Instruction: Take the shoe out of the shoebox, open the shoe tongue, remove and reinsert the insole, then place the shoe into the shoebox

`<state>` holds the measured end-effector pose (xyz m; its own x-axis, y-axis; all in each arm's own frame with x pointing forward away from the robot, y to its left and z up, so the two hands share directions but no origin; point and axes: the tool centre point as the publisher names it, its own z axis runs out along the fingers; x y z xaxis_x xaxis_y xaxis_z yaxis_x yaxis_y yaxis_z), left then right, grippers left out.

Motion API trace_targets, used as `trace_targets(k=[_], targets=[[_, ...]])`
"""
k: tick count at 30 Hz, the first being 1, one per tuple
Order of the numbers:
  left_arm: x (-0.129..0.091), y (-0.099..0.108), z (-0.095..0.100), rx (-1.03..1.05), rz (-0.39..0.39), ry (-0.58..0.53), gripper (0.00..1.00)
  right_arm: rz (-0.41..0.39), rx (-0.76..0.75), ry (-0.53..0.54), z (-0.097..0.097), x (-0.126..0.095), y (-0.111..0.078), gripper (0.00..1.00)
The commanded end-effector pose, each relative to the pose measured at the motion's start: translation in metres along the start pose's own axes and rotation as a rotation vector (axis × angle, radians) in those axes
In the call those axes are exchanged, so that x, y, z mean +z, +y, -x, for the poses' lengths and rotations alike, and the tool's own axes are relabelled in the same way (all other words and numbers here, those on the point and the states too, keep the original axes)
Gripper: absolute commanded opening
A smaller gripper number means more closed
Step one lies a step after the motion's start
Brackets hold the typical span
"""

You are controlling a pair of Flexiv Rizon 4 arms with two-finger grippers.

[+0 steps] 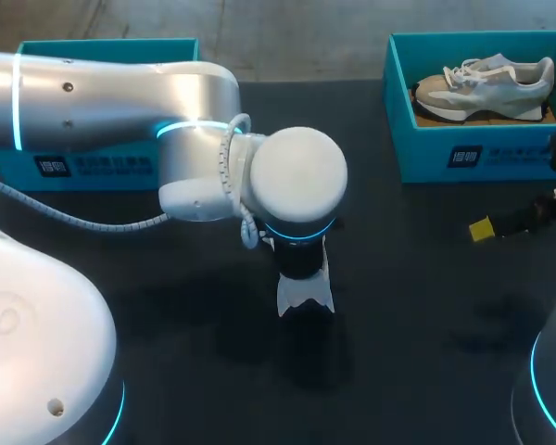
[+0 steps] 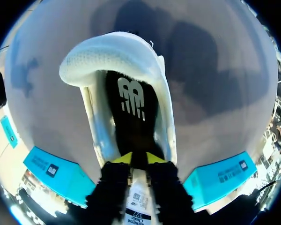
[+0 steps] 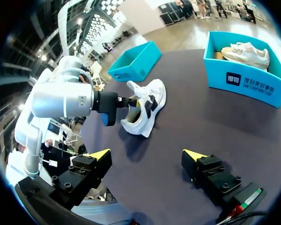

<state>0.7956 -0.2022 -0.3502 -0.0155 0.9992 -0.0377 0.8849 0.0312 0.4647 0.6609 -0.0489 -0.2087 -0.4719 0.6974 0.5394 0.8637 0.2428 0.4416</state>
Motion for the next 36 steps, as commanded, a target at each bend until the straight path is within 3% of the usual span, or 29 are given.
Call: trace_targets(k=[1, 25, 36], targets=[[-0.002, 0.000, -0.001, -0.003, -0.013, -0.002, 1.00, 0.000, 0.001, -0.003, -0.001, 0.000, -0.001, 1.00], [-0.008, 0.006, -0.009, -0.012, -0.065, -0.014, 1.00, 0.000, 0.001, -0.003, -0.001, 0.000, -0.001, 1.00], [-0.015, 0.030, -0.008, -0.003, -0.068, -0.015, 1.00, 0.000, 0.001, -0.003, -0.001, 0.000, -0.001, 1.00]])
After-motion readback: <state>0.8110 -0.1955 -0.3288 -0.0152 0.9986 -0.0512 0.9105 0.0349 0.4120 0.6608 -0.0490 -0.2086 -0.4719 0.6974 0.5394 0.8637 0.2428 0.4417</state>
